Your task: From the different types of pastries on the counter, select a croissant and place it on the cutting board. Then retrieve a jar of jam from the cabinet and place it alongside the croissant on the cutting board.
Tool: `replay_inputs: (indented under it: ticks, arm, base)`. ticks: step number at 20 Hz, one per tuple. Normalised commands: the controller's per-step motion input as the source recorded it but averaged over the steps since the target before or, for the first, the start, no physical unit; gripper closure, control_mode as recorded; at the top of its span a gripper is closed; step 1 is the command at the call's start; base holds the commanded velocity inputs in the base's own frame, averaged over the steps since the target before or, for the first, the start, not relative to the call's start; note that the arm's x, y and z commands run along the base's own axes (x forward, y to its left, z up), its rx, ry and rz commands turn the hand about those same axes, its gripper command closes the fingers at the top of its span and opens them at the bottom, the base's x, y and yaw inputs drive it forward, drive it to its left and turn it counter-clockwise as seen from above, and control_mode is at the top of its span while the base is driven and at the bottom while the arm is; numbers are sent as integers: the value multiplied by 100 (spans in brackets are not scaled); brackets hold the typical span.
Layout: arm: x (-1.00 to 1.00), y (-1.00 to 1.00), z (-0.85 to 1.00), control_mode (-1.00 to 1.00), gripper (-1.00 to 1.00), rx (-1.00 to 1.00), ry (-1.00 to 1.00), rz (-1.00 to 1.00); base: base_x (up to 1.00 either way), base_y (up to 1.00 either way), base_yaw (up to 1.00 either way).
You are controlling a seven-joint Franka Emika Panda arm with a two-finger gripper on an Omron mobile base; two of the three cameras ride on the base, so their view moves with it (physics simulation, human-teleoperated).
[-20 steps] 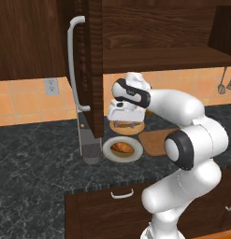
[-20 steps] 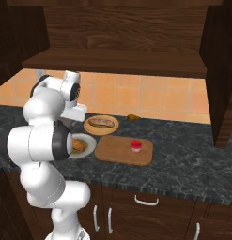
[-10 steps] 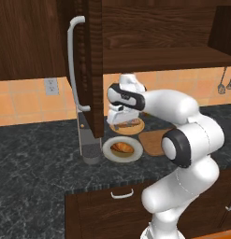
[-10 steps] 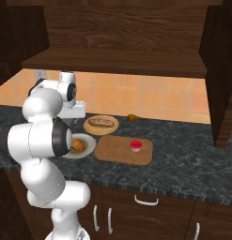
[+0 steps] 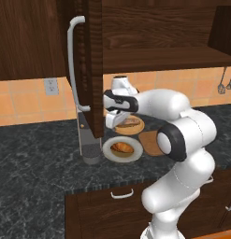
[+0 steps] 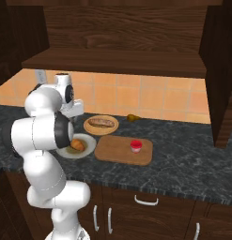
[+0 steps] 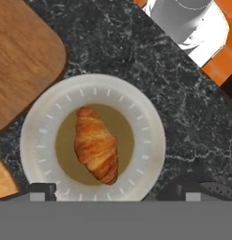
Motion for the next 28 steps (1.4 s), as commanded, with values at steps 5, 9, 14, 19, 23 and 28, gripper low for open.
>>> replay_inputs:
  ticks: [5,9,14,19,23,28]
  arm:
    - [9,-10,-35,-100,-100,0,-4,26]
    - [19,-42,-22,-100,-100,0,-2,30]
    - [7,-46,-5,-100,-100,0,-1,26]
    - [-2,-27,-6,-100,-100,0,0,19]
    - [0,-33,-13,-100,-100,0,-2,21]
    - [1,-19,-21,-100,-100,0,0,17]
  base:
    - [0,0,0]
    - [0,0,0]
    - [0,0,0]
    - [0,0,0]
    - [0,0,0]
    - [0,0,0]
